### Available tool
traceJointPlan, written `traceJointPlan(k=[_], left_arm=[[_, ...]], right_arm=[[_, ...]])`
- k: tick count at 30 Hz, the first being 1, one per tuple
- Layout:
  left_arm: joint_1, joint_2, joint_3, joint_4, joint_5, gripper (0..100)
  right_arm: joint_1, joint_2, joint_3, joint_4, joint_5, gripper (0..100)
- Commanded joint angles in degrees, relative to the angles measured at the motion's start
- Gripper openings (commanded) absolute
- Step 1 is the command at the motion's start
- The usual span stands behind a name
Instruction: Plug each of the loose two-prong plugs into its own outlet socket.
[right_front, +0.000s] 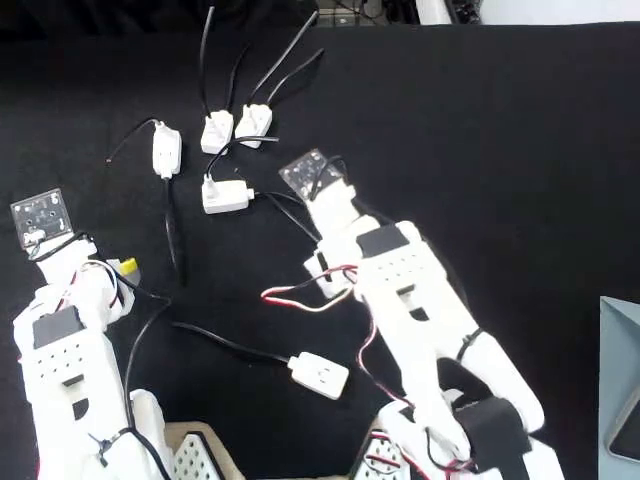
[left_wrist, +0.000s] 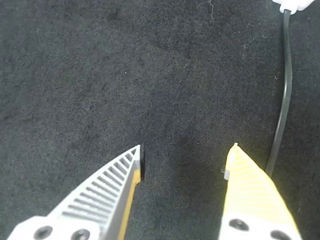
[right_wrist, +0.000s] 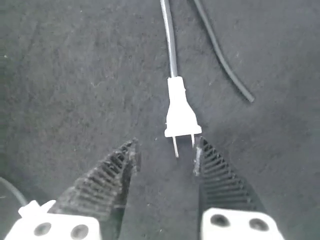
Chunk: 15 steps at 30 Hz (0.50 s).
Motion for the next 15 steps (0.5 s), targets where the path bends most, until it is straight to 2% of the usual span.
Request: traceJointPlan(k=[1, 6, 11, 15], left_arm=[[-0.04, -0.79, -0.48, -0.7, 0.53, 27], [-0.04, -0.79, -0.48, -0.79, 0.53, 27], [-0.04, -0.79, -0.48, -0.79, 0.53, 27], [-0.04, -0.79, -0.48, -0.79, 0.53, 27]], right_arm=[[-0.44, 3.47, -3.74, -0.97, 2.73, 17.1], [0.0, 9.45, -4.97, -1.58, 5.36, 17.1], [0.35, 13.67, -4.53, -9.05, 5.36, 17.1], [0.7, 16.31, -5.23, -10.99, 5.8, 17.1]])
